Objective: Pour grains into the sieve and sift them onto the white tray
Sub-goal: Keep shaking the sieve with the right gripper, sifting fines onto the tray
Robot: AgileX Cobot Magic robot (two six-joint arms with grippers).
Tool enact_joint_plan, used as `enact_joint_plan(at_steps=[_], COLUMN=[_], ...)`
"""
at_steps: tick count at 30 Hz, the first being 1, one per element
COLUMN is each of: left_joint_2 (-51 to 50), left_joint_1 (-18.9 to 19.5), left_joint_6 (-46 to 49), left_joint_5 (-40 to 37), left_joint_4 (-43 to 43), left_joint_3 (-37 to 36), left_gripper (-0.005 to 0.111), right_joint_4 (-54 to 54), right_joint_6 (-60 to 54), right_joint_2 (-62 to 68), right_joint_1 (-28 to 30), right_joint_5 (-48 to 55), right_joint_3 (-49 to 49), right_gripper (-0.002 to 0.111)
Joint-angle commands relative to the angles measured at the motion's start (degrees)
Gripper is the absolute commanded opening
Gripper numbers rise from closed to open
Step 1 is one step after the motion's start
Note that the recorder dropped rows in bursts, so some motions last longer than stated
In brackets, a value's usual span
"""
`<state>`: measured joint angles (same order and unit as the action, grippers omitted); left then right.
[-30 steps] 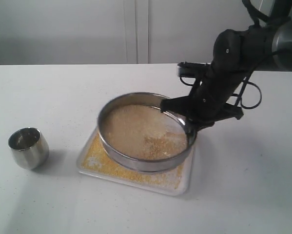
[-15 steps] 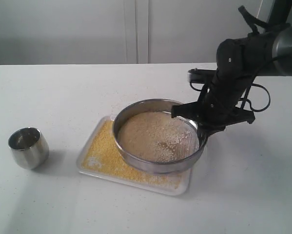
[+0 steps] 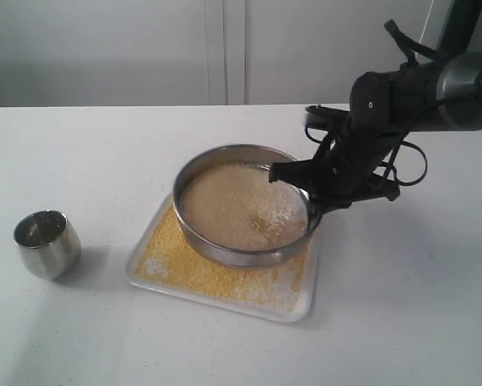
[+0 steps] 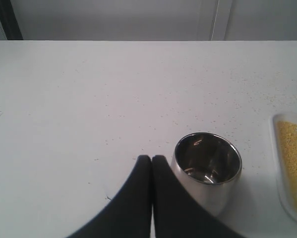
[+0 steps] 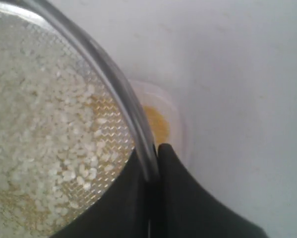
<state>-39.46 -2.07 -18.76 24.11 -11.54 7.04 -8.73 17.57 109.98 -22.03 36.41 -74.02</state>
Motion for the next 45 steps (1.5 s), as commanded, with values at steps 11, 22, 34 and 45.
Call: enact_joint_plan(at_steps=[11, 22, 34, 45], left_joint_2=[0.51, 0.51, 0.51, 0.51], left_joint_1=[0.11, 0.11, 0.11, 0.11], left_joint_6=[-0.28, -0.28, -0.28, -0.28], left_joint_5=[0.26, 0.26, 0.26, 0.26], left_joint_4=[-0.14, -0.14, -0.14, -0.14], left_joint_3=[-0.37, -0.37, -0.37, -0.37], left_gripper=[0.000, 0.000, 0.000, 0.000], right_joint_4=[-7.73, -10.08, -9.44, -9.65], right_joint_6=[-12.45, -10.03, -10.25, -9.05], right_joint_2=[-0.92, -0.15, -0.13, 0.35], right_joint_1=[-0.85, 0.39, 1.04, 0.85], right_joint_5=[4.82, 1.10, 1.53, 0.88], right_joint_3=[-3.47, -3.21, -3.65, -3.02], right_gripper=[0.000, 0.000, 0.000, 0.000])
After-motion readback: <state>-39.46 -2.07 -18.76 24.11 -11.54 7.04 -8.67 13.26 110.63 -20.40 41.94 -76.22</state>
